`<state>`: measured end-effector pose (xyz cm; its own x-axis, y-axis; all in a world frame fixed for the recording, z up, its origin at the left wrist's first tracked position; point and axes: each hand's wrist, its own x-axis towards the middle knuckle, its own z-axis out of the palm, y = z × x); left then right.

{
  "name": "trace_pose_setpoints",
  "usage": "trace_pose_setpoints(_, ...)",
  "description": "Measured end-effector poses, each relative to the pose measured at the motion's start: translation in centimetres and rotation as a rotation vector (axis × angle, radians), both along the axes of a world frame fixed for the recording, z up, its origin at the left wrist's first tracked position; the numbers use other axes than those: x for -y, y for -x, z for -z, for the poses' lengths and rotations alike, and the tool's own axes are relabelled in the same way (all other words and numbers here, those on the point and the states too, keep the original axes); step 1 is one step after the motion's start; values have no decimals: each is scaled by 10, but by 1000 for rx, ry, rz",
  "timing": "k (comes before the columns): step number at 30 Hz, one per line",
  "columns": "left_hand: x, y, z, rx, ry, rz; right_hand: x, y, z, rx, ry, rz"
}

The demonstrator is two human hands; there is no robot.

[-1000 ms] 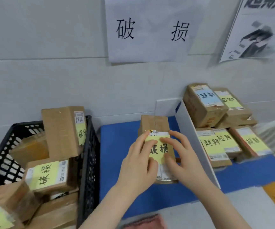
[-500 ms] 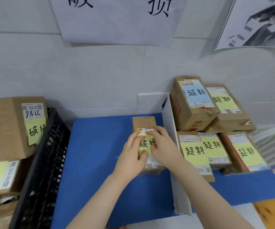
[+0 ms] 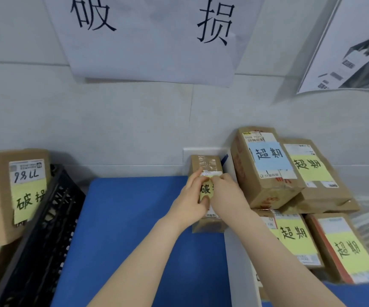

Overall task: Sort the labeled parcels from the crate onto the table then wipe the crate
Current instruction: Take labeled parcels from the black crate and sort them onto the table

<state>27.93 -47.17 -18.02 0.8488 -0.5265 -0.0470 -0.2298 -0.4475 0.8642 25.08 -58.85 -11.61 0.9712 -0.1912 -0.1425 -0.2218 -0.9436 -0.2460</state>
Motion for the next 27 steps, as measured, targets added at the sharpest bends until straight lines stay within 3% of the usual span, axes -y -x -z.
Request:
trace_pose_setpoints(7,-7,6,-23,-170,113,9,-9,14,-4,47,100,18)
trace_pose_setpoints(10,-42,18,-47,-83,91,-77,-32,20,-17,115,109,-24)
trace_pose_setpoints(12,-81,29,-67,10,32,-139,-65,23,-23,140,-5,-71)
trace_pose_setpoints(15,-155,49,-95,247,-155,-227,-135,26,-23,155,-216,-218)
trace_pose_setpoints(18,-228,57,-102,499,-501,-282,-204,32,-12,114,-367,-349)
trace_pose_setpoints(23,-311,43,-84,548,-1018,-327,-274,32,3,81,-492,-355)
trace_pose_setpoints(27,-355,34,-76,660,-1100,-322,-306,12,4,166,-582,-350)
